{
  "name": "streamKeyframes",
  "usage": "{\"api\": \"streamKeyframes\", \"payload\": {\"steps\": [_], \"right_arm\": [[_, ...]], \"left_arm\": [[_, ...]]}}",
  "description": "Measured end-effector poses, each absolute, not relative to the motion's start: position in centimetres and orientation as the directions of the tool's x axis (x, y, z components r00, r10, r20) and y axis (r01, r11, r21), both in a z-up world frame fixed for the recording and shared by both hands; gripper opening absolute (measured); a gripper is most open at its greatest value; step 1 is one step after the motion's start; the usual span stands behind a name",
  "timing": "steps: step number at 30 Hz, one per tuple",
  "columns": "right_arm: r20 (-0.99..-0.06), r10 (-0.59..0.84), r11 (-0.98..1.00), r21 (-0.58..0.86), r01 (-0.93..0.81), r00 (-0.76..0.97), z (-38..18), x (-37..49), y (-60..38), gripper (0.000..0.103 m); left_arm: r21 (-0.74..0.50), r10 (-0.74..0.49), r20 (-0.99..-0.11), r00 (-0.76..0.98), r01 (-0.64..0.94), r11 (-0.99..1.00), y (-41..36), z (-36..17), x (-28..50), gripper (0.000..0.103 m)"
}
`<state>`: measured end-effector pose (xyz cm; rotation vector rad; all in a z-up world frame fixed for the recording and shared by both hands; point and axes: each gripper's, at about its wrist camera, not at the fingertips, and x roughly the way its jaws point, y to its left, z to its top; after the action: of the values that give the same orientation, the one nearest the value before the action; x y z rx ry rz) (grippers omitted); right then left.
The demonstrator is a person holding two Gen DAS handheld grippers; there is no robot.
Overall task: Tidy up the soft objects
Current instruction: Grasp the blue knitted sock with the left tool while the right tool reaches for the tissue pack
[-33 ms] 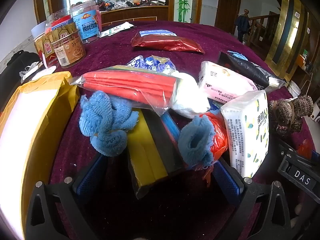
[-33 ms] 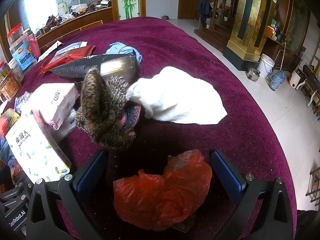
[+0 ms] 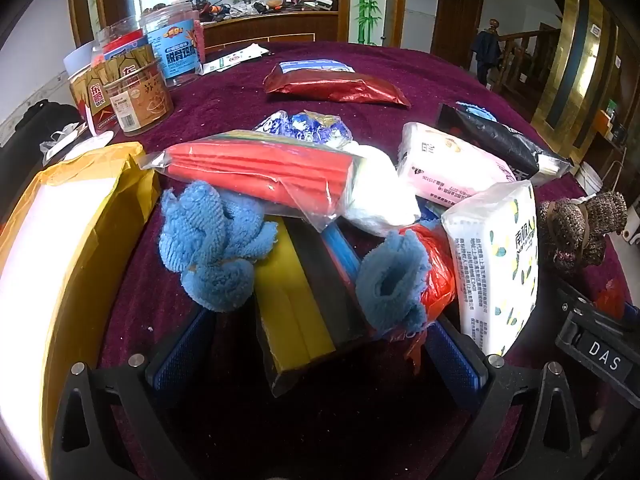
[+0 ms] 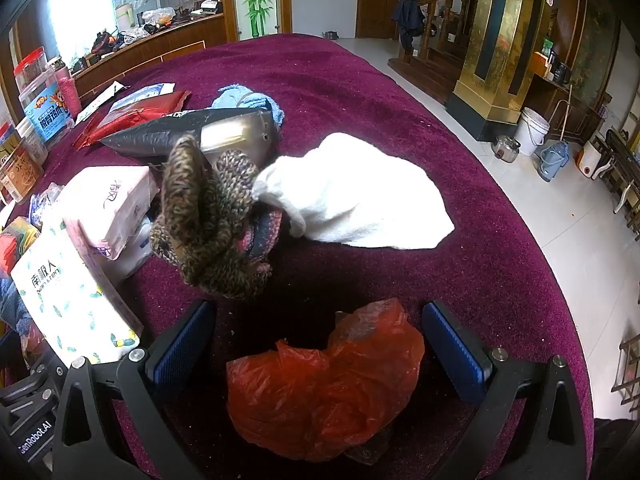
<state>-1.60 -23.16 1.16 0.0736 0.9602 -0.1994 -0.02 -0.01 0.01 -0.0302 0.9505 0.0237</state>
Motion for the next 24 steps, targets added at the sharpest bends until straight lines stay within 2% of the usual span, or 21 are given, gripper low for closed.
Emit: {"api": "streamKeyframes", "payload": {"steps": [16,21,24], "right_arm": [[-0.821,-0.13,0.981,-0.026,0.191,0.557,1.2,-1.7,-23.2,0.103],[-0.865,-0.073,0.991,-0.006,0.136,0.496,1.5,-1.2,-24.3,0.103],[-0.881,-0.089,0.992,-0.037,0.12,0.464,1.7,-0.7,-23.7,0.103]], "left_arm": [[-0.014,-0.008,-0.826,0.564,-0.006,1.0,0.0,-0.1,0.2,0.102],[-0.004,-0.035,-0.838,0.545,0.059,0.998,0.2,-0.1,-0.6,0.102],[0.027,-0.009,-0.831,0.556,0.057,0.998,-0.2,0.0,-1.1,0.102]]}}
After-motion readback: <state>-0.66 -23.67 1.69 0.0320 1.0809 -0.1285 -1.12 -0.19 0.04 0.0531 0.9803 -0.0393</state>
